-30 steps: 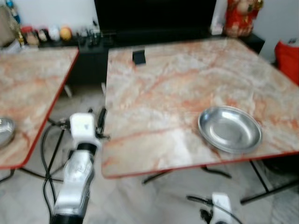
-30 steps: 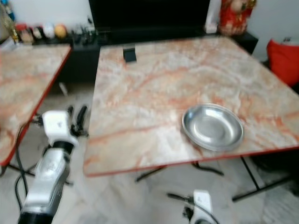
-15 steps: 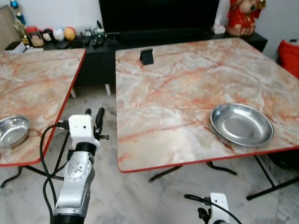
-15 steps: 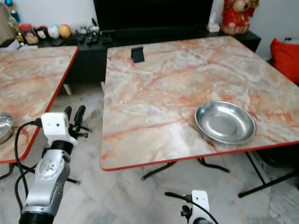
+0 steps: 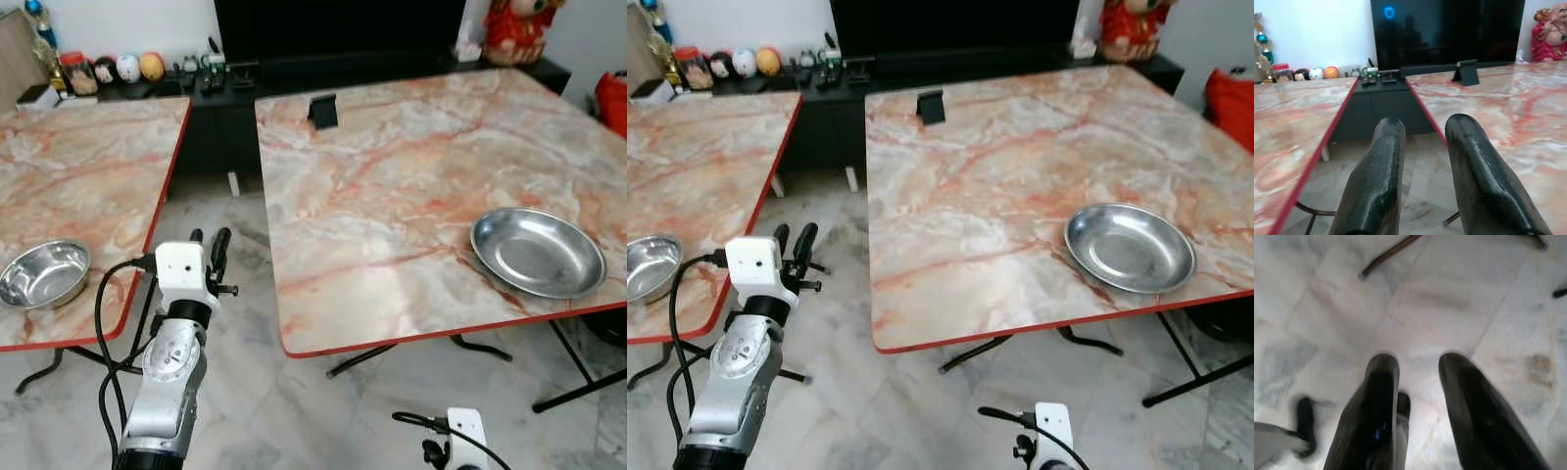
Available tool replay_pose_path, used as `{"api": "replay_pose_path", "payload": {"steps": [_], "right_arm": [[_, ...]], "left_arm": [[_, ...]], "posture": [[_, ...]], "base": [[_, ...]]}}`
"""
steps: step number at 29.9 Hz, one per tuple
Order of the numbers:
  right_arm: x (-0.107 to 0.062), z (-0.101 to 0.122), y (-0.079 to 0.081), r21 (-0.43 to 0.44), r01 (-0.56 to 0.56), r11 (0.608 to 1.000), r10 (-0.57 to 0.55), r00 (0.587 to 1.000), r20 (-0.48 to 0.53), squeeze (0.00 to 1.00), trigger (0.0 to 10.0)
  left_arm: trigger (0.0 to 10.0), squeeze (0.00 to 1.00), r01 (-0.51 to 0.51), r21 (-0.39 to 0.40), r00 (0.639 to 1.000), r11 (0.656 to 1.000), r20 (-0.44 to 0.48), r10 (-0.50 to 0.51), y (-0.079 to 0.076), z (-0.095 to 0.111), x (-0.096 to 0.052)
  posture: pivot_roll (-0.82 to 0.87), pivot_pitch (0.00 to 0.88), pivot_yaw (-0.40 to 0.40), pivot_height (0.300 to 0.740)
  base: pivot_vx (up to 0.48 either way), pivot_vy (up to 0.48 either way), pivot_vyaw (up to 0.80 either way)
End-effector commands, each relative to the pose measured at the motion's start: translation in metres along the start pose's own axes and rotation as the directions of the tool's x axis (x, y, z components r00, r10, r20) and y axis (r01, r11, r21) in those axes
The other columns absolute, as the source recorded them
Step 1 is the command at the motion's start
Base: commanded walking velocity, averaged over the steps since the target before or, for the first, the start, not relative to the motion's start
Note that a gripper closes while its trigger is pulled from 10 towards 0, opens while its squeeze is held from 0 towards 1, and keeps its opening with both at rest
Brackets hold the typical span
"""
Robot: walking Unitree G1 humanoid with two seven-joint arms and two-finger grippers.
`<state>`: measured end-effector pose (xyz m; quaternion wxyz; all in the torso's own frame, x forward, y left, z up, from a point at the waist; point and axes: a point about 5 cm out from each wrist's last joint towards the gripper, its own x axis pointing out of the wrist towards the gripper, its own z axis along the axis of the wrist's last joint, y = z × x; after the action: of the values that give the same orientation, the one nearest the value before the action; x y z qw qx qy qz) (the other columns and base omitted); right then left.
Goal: Setting the table
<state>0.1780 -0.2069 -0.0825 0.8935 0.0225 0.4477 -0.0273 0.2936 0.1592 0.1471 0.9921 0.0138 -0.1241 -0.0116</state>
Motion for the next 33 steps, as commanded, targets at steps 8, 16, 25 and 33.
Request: {"api": "replay_pose_path", "payload": {"steps": [8,16,25,33], "right_arm": [[0.0007,-0.0014,0.0073,0.005,-0.022,1.0,0.022,1.0,-0.003,0.0,10.0],[0.0008,-0.0012,0.0073,0.004,-0.023,1.0,0.023,1.0,-0.003,0.0,10.0],[0.0008,-0.001,0.0072,0.003,-0.024,1.0,0.024,1.0,-0.004,0.0,10.0],[0.0009,-0.0005,0.0074,0.003,-0.023,1.0,0.023,1.0,-0.003,0.0,10.0]], "left_arm": [[10.0,0.0,-0.014,0.034,1.0,0.999,0.018,0.013,0.0069,0.0042,-0.0013],[10.0,0.0,-0.013,0.035,1.0,0.999,0.019,0.013,0.0069,0.0044,-0.001],[10.0,0.0,-0.014,0.036,1.0,0.999,0.018,0.014,0.0069,0.0045,-0.0009],[10.0,0.0,-0.015,0.036,1.0,0.999,0.018,0.014,0.0071,0.0046,-0.0003]], "posture": [[-0.06,0.0,0.049,0.74],[-0.06,0.0,0.048,0.74],[-0.05,0.0,0.046,0.74],[-0.05,0.0,0.047,0.74]], "base": [[0.0,0.28,0.0],[0.0,0.28,0.0],[0.0,0.279,0.0],[0.0,0.278,0.0]]}}
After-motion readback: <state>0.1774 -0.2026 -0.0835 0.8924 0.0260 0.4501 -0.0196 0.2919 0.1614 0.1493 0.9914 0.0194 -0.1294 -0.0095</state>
